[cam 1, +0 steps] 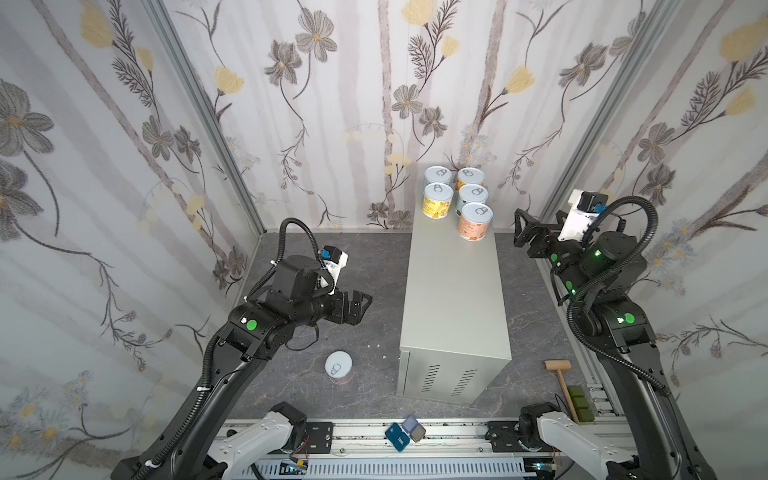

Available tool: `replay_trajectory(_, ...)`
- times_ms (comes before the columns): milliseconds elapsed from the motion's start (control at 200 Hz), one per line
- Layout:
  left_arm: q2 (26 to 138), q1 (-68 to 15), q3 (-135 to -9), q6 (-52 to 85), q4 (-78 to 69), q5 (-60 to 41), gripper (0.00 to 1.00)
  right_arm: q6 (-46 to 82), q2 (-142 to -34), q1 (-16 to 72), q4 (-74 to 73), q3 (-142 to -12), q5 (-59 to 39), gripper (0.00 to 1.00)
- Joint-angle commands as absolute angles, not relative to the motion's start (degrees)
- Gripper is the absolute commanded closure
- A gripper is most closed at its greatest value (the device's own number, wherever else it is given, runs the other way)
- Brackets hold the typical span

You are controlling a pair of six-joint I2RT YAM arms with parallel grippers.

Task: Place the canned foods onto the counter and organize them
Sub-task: 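Open the right gripper and draw it back while the left gripper lowers toward the floor, then lower the left gripper over the pink can on the floor and close it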

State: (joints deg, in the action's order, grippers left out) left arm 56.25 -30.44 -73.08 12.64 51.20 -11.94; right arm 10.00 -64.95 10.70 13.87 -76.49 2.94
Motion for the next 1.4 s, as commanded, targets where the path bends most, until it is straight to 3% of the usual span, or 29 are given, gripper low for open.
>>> replay_trajectory(0,54.2,-30.4,-68.7,20.4,54.7,-7.7,0.0,10.8,-64.0,9.4,16.6,-76.2,1.8,0.0)
replay_trajectory(445,48.5,-30.9,-51.4,34.8,57.2,-2.0,0.0,9.1,-62.1,8.0,18.3,-74.8,-1.4,0.0)
replay_trajectory(699,54.1,-32.5,-51.2,37.8,57.9,0.4,0.0,9.3,-62.9,7.4,17.9,-74.1,-2.0,0.0)
replay_trajectory(1394,59.5,-37.5,-36.6,46.8,45.7,2.4,0.0,10.3,-65.7,5.7,14.7,-72.6,-3.0,0.0)
